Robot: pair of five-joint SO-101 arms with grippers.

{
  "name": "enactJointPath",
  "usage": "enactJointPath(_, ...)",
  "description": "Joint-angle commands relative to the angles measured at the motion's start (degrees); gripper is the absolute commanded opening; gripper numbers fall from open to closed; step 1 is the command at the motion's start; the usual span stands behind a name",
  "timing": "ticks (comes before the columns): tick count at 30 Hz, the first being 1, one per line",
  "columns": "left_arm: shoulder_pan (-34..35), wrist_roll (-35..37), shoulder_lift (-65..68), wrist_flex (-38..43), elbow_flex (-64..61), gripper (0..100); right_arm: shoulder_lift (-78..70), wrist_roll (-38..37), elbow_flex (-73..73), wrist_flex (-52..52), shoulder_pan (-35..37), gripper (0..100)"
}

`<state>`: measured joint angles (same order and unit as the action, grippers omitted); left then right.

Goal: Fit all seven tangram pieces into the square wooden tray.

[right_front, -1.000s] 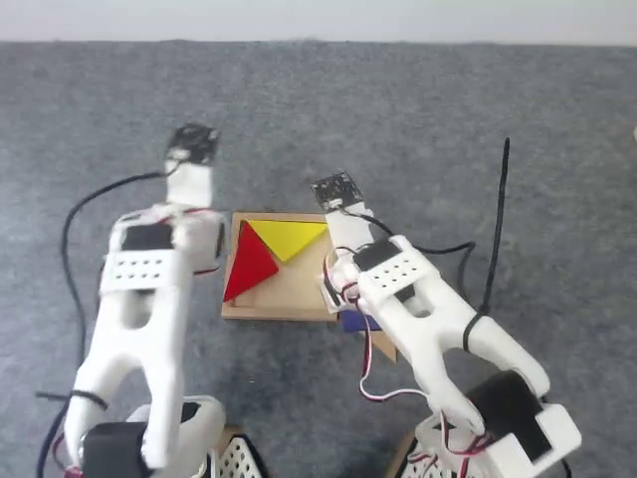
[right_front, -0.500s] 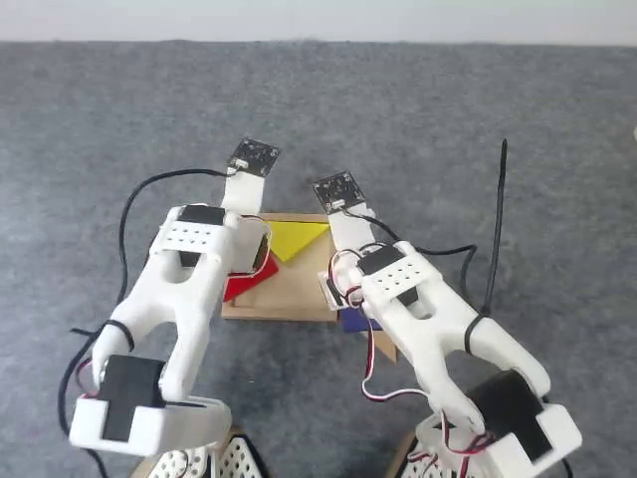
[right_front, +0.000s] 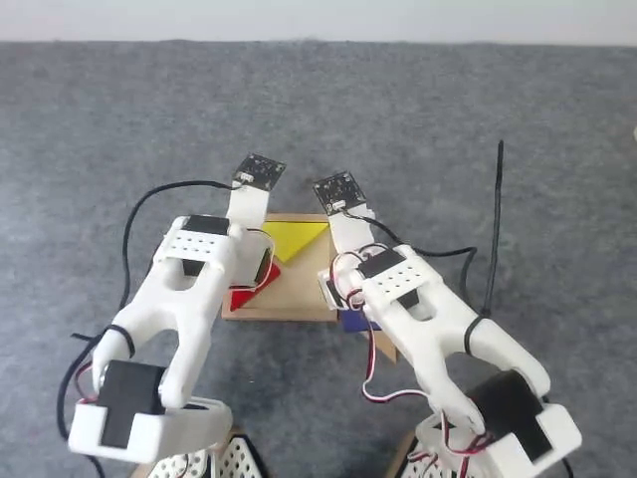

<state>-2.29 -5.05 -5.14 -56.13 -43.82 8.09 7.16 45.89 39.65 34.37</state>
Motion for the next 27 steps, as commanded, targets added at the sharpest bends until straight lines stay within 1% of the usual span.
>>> enactJointPath(1,-0.2,2.4,-0.6,-0.4,-0.5,1,3.8,-0.6,-0.4,-0.5,-0.7,0.9)
enactJointPath(4,-0.4,2.2,-3.3,-1.4,0.0,1,3.9,-0.6,-0.4,-0.5,-1.2,0.9)
enactJointPath(7,-1.8,2.2,-9.8,-1.6,-1.7,1,3.9,-0.3,-0.4,-0.7,-2.1,0.9)
enactJointPath(9,-2.2,2.2,-15.2,-3.5,-2.7,1,4.0,-0.3,-0.4,-0.4,-2.2,0.9)
enactJointPath(11,-0.4,1.6,-19.5,-7.6,-1.2,1,4.0,-0.3,-0.4,-0.2,-2.2,0.8)
enactJointPath(13,4.2,-1.9,-21.8,-11.8,2.2,1,4.0,-0.2,-0.4,0.6,-2.2,0.8)
enactJointPath(15,7.0,-3.0,-21.7,-12.2,3.6,1,4.0,-0.2,-0.4,0.9,-2.1,0.9)
enactJointPath(16,7.0,-3.1,-21.1,-12.0,3.1,1,4.1,-0.2,-0.4,0.8,-2.2,0.9)
enactJointPath(21,1.8,-3.5,-13.8,-8.8,0.3,1,3.9,-0.2,0.1,0.4,-3.3,0.9)
enactJointPath(27,1.6,-3.5,-10.7,-5.4,-0.7,1,4.0,-0.1,0.5,0.8,-2.8,0.9)
